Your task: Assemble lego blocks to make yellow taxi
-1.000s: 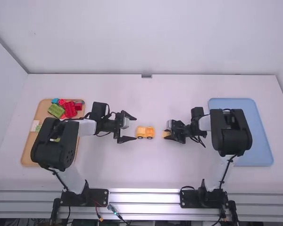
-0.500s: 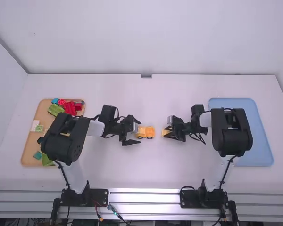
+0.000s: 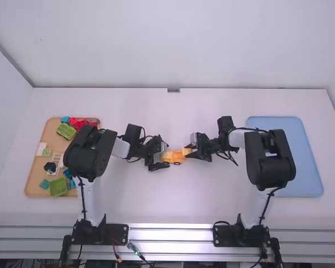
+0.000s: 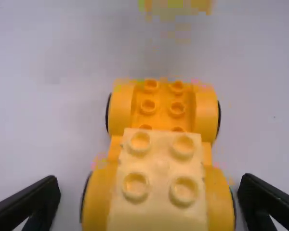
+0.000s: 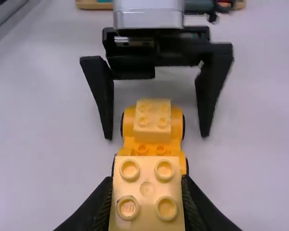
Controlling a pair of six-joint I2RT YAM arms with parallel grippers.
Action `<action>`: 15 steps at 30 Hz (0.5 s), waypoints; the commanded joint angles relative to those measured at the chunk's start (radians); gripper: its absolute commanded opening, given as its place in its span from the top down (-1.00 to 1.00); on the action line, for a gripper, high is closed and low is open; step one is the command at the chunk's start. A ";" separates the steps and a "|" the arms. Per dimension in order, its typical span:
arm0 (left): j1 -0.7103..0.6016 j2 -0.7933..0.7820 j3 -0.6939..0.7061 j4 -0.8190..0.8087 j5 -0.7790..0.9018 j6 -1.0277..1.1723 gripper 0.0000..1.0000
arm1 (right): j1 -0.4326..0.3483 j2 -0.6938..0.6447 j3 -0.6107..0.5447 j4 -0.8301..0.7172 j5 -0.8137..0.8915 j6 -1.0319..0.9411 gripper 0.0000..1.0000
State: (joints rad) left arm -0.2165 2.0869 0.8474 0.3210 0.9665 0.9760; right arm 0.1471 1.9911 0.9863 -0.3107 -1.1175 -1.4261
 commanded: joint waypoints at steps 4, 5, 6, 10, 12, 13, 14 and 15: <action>-0.004 0.029 0.039 -0.071 0.020 0.050 -0.75 | 0.077 -0.020 0.016 0.118 0.095 0.244 0.54; -0.008 0.028 0.035 -0.071 0.016 0.065 -0.75 | 0.098 -0.016 0.015 0.143 0.122 0.284 0.55; -0.007 0.028 0.032 -0.071 0.015 0.069 -0.72 | 0.109 -0.016 0.015 0.151 0.132 0.299 0.55; -0.010 0.028 0.022 -0.066 0.016 0.069 -0.33 | 0.144 -0.014 0.015 0.150 0.163 0.305 0.56; -0.010 0.028 0.022 -0.066 0.016 0.069 -0.17 | 0.152 -0.014 0.015 0.150 0.181 0.313 0.56; -0.010 0.028 0.022 -0.066 0.017 0.069 -0.13 | 0.156 -0.014 0.015 0.154 0.194 0.336 0.56; -0.010 0.028 0.022 -0.064 0.016 0.069 -0.08 | 0.157 -0.014 0.015 0.155 0.200 0.344 0.56; -0.010 0.028 0.022 -0.059 0.016 0.069 -0.04 | 0.157 -0.014 0.015 0.159 0.208 0.358 0.57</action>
State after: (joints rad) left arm -0.2203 2.0945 0.8818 0.2630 0.9688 1.0359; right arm 0.3050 1.9915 0.9874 -0.1528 -0.9394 -1.1183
